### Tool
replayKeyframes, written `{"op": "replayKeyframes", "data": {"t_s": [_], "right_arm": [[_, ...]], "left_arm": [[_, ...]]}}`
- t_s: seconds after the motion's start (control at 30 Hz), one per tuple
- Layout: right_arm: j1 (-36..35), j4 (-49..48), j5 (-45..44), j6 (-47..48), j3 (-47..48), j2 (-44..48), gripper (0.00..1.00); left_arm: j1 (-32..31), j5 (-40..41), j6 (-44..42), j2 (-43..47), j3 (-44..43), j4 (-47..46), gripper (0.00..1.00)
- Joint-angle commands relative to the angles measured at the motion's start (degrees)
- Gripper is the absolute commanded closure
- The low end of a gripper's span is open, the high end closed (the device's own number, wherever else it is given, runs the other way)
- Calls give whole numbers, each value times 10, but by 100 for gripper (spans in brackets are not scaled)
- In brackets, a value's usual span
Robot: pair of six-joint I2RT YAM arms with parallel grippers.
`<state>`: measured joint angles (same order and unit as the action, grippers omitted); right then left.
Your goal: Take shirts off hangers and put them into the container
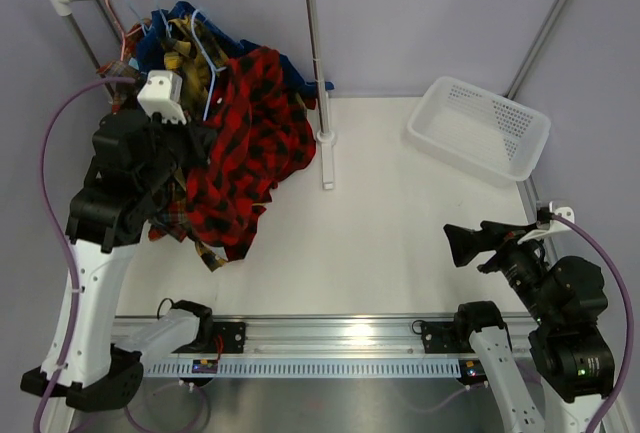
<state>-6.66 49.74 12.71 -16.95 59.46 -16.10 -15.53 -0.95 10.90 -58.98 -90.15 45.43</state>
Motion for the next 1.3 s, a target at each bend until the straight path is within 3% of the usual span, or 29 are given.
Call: {"op": "replayKeyframes", "data": {"t_s": [0.0, 0.13, 0.4, 0.6, 0.8, 0.97, 1.07, 1.17, 1.27], "right_arm": [[-5, 5, -10, -12, -3, -10, 1], [-5, 2, -3, -10, -2, -14, 1], [-6, 4, 7, 3, 13, -22, 1], [-5, 5, 1, 11, 33, -28, 1], [-6, -12, -10, 12, 46, -35, 0], [-6, -35, -3, 13, 54, -60, 1], [-6, -55, 3, 30, 55, -77, 0], [-6, -90, 26, 34, 51, -98, 1], [-6, -154, 73, 15, 44, -130, 1]], "left_arm": [[-2, -80, -10, 60, 23, -47, 100], [-2, -114, -9, 98, -3, -48, 100], [-2, -312, 16, 91, -172, -48, 100], [-2, -407, 36, 77, -210, -49, 100], [-2, -396, 24, 76, -127, -52, 100], [-18, -401, 12, 72, 34, -131, 100], [-75, -361, -9, 44, 83, -139, 100], [-174, -289, -31, 13, 110, -154, 100], [-206, -274, -26, -9, 146, -198, 100]]}}
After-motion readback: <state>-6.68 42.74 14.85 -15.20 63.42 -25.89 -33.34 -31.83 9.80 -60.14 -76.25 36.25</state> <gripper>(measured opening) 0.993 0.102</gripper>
